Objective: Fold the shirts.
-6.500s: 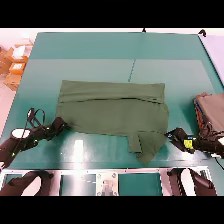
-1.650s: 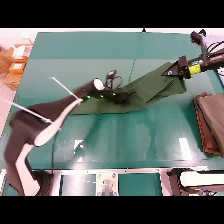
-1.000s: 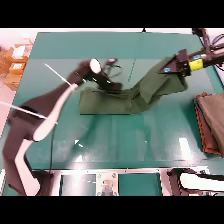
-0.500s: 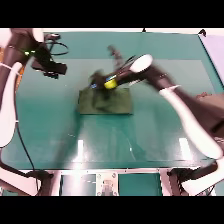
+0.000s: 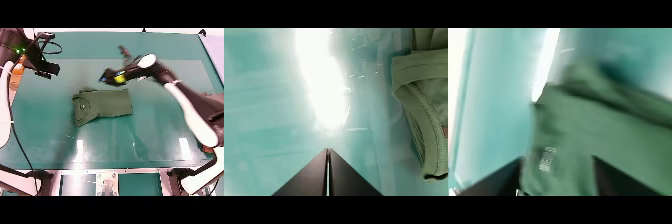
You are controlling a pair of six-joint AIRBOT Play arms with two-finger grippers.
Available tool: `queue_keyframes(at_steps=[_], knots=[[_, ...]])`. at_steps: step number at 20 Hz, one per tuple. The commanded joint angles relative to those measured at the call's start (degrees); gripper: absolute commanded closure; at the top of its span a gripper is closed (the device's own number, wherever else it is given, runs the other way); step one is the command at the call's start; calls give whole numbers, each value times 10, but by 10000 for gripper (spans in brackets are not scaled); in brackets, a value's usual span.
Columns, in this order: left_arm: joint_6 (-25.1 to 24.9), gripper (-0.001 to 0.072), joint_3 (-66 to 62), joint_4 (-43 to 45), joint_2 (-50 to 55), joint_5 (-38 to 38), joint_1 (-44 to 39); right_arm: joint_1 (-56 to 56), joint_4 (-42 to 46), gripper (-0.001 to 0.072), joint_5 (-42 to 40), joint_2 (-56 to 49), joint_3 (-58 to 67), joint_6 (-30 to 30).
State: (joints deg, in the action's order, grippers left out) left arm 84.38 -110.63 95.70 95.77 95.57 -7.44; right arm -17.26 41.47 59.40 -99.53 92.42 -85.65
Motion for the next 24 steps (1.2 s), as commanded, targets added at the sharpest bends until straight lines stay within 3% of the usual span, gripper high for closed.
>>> queue_keyframes(at_steps=[1, 7, 11, 15, 16, 17, 18, 19, 24], knots=[[-9, 677, 0, 1, 0, 1, 1, 127, 54, 121, 117, 43, -49, -24], [-8, 677, 0, 1, 0, -1, 1, 123, 34, 115, 50, 10, -238, 34], [-6, 677, 0, 0, 0, 0, 1, 65, -5, 115, 29, -36, -227, 68], [-3, 677, 0, -4, 0, 4, 1, 38, -6, 127, 9, -38, -182, 65], [-2, 677, 0, -6, 0, 6, 1, 37, -11, 377, 16, -38, -168, 60], [2, 677, 0, -7, 0, 8, 1, 35, -20, 576, 29, -37, -154, 60], [4, 677, 0, -8, 0, 11, 1, 35, -25, 640, 49, -36, -137, 59], [7, 677, 0, -8, 0, 12, 1, 36, -25, 686, 73, -30, -118, 59], [11, 677, 0, -12, 0, 22, 1, 140, -25, 688, 222, 34, 52, 7]])
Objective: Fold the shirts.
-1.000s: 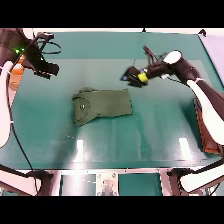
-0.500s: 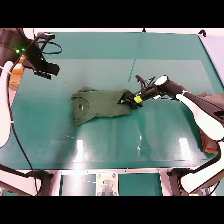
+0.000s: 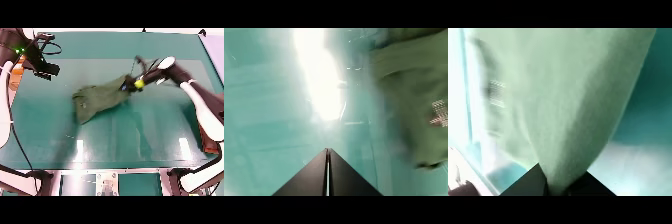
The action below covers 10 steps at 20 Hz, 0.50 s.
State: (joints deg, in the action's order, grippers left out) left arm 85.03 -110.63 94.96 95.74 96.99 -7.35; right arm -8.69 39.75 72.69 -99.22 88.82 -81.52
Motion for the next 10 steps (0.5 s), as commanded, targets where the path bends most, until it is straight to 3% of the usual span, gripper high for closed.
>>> queue_keyframes(at_steps=[1, 5, 10], knots=[[5, 677, 0, -9, 0, 13, 0, 92, -8, 688, 110, 43, 126, -58], [8, 677, 0, -31, 0, 15, 0, 290, -8, 688, 179, 58, 256, -161], [11, 677, 0, -44, 0, 15, 0, 533, -6, 687, 216, 63, 269, -223]])
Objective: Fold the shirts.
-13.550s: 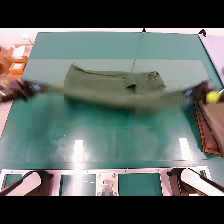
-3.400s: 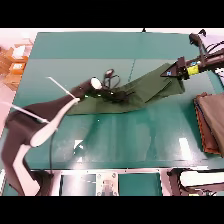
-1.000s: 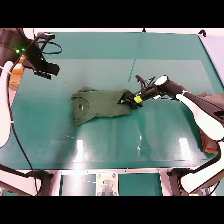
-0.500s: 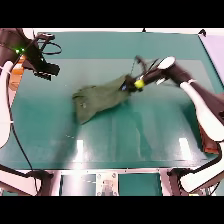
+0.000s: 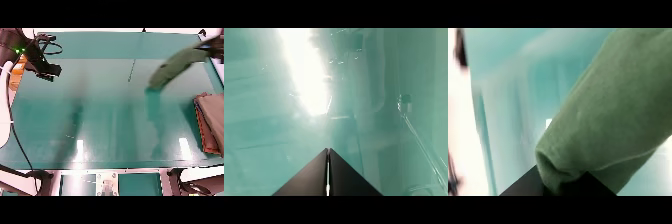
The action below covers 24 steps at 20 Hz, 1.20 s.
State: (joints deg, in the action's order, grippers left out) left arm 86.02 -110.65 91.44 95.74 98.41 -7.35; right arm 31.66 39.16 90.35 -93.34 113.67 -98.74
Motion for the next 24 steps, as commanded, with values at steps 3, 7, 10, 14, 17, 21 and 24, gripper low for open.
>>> queue_keyframes(at_steps=[3, 7, 10, 14, 17, 21, 24], knots=[[1, 677, 0, -13, 0, 0, 0, 238, 40, 688, 96, 21, 20, -92], [1, 677, 0, -21, 0, -19, 0, 353, 147, 688, 128, 77, 20, -107], [1, 677, 0, -22, 0, -27, 0, 412, 232, 687, 151, 88, 18, -73], [-2, 677, 0, -25, 0, -32, 0, 440, 318, 688, 147, 133, -63, -52], [-10, 677, 0, -32, 0, -34, 0, 439, 319, 687, 150, 151, -136, -52], [-10, 677, 0, -32, 0, -35, 0, 439, 327, 687, 150, 169, -207, -53], [-21, 677, 0, -32, 0, -41, 0, 421, 190, 687, 94, 168, -193, -63]])
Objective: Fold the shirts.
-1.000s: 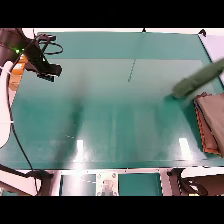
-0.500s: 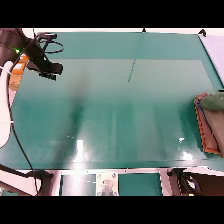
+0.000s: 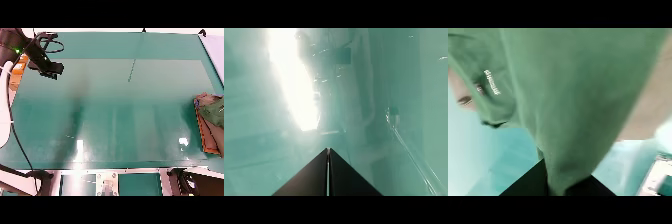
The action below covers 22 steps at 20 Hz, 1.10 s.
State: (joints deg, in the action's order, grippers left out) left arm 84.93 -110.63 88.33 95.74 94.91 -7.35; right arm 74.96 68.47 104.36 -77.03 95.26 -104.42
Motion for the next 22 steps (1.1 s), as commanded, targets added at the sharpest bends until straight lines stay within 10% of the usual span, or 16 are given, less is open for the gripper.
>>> queue_keyframes(at_steps=[1, 8, 18, 22], knots=[[-12, 677, 0, -2, 0, -11, 0, -28, -190, 687, -97, 5, -2, -6], [-14, 677, 0, -2, 0, -6, 0, -201, -440, 687, -471, -38, 39, 62], [-14, 677, 0, -3, 0, 1, 0, -193, -285, 687, -346, -61, 45, 68], [-14, 677, 0, -3, 0, 3, 0, -183, -120, 688, -248, -24, 28, -25]])
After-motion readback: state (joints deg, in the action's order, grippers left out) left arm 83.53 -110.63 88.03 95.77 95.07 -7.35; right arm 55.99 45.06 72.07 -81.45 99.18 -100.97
